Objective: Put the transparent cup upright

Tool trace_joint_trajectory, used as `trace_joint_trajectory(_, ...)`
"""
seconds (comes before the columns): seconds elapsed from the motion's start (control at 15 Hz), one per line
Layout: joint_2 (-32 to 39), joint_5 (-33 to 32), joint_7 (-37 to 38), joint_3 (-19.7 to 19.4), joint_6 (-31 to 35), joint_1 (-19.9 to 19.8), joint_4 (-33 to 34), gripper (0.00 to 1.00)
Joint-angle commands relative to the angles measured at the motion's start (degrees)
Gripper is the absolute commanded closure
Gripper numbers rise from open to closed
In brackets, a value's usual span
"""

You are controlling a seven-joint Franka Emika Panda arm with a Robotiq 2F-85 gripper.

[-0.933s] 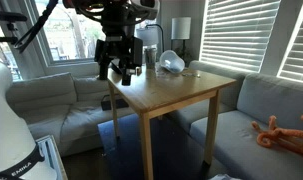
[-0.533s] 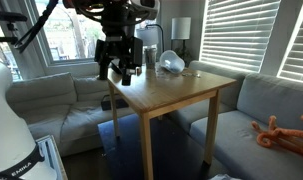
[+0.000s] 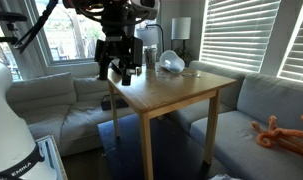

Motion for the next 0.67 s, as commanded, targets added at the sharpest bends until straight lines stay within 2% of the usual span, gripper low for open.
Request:
trace_joint_trajectory(0.0, -0.1, -0.3, 0.4, -0.7, -0.3, 0.9, 0.2, 0.0)
trace_joint_trajectory(0.27, -0.1, -0.3, 0.4, -0.7, -0.3, 0.9, 0.2, 0.0)
trace_joint_trajectory(0.4, 2.0, 0.2, 0.8, 0.5, 1.0, 2.4, 3.4, 0.0)
trace_joint_trajectory(0.6, 7.1, 0.8, 2.6, 3.9, 1.6, 5.6, 12.0, 0.0)
